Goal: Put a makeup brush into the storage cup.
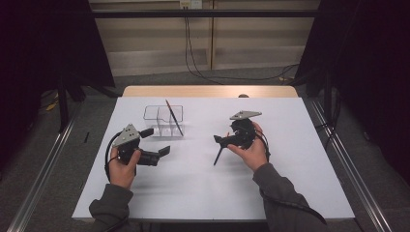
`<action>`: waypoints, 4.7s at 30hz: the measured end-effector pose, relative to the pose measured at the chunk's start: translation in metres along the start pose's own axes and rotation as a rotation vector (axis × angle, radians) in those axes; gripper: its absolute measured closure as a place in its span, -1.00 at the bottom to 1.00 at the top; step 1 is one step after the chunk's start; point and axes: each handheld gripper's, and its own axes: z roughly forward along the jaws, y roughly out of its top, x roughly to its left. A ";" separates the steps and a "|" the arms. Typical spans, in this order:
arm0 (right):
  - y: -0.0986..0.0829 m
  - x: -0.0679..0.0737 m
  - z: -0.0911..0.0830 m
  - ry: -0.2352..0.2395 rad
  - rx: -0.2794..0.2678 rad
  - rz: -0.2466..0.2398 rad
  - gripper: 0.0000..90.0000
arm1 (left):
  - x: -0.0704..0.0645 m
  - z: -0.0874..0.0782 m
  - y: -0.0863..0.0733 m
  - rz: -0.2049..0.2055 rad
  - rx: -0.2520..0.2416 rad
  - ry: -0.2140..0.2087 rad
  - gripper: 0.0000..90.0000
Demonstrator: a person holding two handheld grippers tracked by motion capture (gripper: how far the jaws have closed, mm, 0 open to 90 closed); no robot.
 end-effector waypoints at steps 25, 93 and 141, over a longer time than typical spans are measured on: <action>0.001 0.002 0.011 -0.022 0.193 0.027 -0.88 | -0.001 0.000 0.000 0.004 0.011 0.019 -0.94; 0.012 0.019 0.030 -0.052 0.562 0.051 -0.82 | -0.003 0.001 0.000 0.020 0.022 0.024 -0.94; 0.009 0.023 0.032 -0.059 0.610 -0.020 -0.19 | -0.002 0.001 -0.001 0.023 0.021 0.017 -0.94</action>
